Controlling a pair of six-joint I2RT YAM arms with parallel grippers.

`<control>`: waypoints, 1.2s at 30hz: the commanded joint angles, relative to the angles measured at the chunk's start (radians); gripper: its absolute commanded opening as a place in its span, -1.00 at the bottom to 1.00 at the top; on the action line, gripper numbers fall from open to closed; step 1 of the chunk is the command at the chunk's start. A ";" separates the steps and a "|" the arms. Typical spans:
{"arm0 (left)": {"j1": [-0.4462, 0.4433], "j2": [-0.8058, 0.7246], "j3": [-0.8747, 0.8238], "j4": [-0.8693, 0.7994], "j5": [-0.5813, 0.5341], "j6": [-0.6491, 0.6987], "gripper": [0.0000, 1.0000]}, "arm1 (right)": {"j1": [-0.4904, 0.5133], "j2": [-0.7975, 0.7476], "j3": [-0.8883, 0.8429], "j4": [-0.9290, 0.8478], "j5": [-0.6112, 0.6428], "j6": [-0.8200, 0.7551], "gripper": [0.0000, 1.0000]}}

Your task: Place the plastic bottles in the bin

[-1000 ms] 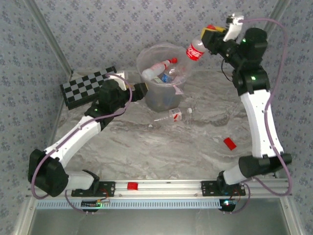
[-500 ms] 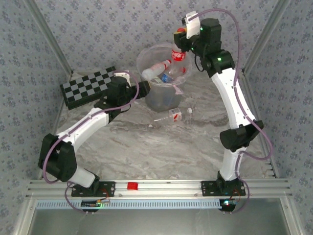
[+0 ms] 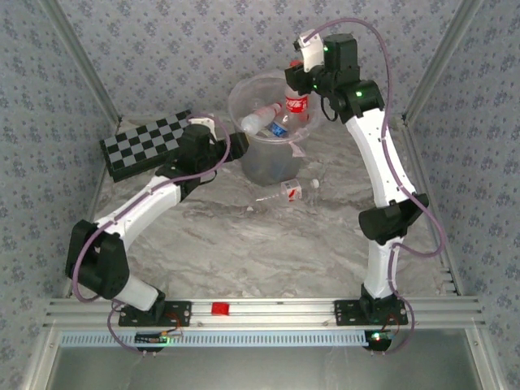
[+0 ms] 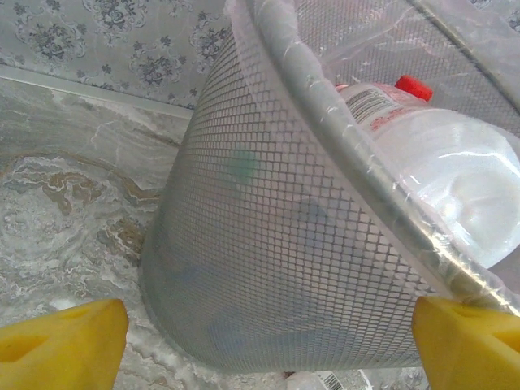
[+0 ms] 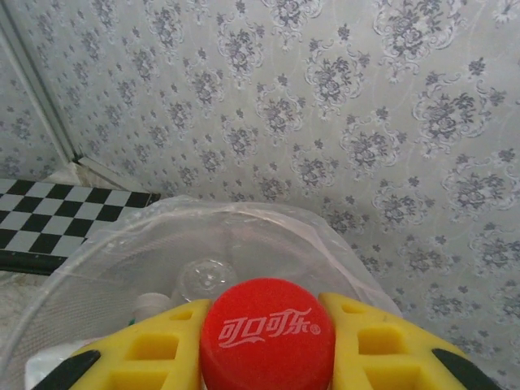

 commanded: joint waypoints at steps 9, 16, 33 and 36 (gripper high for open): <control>0.014 0.032 0.070 0.018 0.044 -0.042 0.81 | 0.015 0.020 -0.122 -0.190 -0.358 0.225 -1.00; 0.021 0.022 0.082 0.026 0.072 -0.062 0.81 | 0.047 -0.049 -0.134 -0.192 -0.356 0.277 -1.00; 0.022 0.059 0.124 0.024 0.117 -0.081 0.81 | 0.027 -0.056 -0.078 -0.130 -0.279 0.251 -1.00; 0.021 0.083 0.136 0.024 0.122 -0.084 0.81 | 0.026 -0.046 -0.070 -0.141 -0.341 0.265 -1.00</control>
